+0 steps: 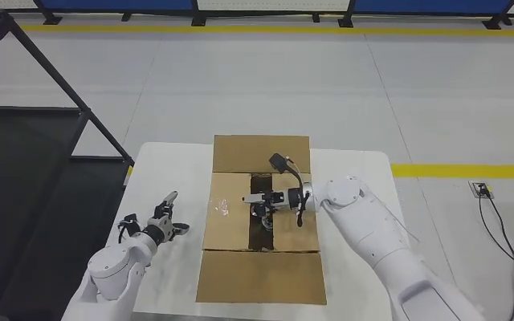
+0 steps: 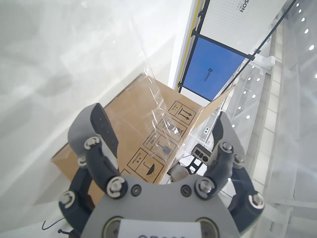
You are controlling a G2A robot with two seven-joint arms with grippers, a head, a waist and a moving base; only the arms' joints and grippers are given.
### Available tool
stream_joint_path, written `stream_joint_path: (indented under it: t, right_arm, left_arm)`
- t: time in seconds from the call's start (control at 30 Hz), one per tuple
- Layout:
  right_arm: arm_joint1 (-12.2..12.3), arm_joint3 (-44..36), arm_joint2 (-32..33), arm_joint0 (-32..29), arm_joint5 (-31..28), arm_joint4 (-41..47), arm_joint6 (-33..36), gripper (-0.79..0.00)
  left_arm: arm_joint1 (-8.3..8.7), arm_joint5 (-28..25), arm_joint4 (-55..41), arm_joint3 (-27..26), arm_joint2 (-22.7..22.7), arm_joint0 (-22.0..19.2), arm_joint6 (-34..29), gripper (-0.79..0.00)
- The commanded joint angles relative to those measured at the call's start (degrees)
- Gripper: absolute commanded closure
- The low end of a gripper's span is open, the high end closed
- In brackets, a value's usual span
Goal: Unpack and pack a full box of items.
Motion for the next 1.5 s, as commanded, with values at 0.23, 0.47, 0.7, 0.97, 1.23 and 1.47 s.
stream_joint_path:
  t: [0.23,0.47,0.7,0.97,1.23,1.47]
  right_arm:
    - [-0.5,0.5,-0.2,-0.2,-0.3,0.0,-0.3,-0.785]
    - [-0.8,1.1,0.0,-0.1,-0.4,0.2,-0.1,-0.785]
    - [-0.9,1.1,0.1,0.0,-0.3,-0.2,-0.1,-0.785]
    - [-0.9,1.2,0.4,-0.1,-0.2,-0.3,0.0,-0.785]
    - [-1.0,1.6,0.8,0.1,-0.3,-0.2,0.5,-0.785]
    - [-1.1,2.0,1.0,0.4,-0.4,-0.1,0.8,-0.785]
  left_arm:
    - [-0.64,-2.7,-2.3,4.7,2.1,-2.8,-0.3,-0.785]
    - [-1.03,-6.0,-3.8,6.2,2.5,-2.5,0.2,-0.785]
    - [-1.35,-7.6,-4.2,7.5,3.1,-2.9,1.4,-0.585]
    - [-1.56,-10.3,-2.9,7.8,3.0,-2.8,3.7,-0.456]
    - [-1.51,-11.4,-0.6,6.8,2.3,-2.0,5.2,-0.453]
    - [-1.55,-11.0,-0.6,7.0,1.6,-1.9,5.5,-0.354]
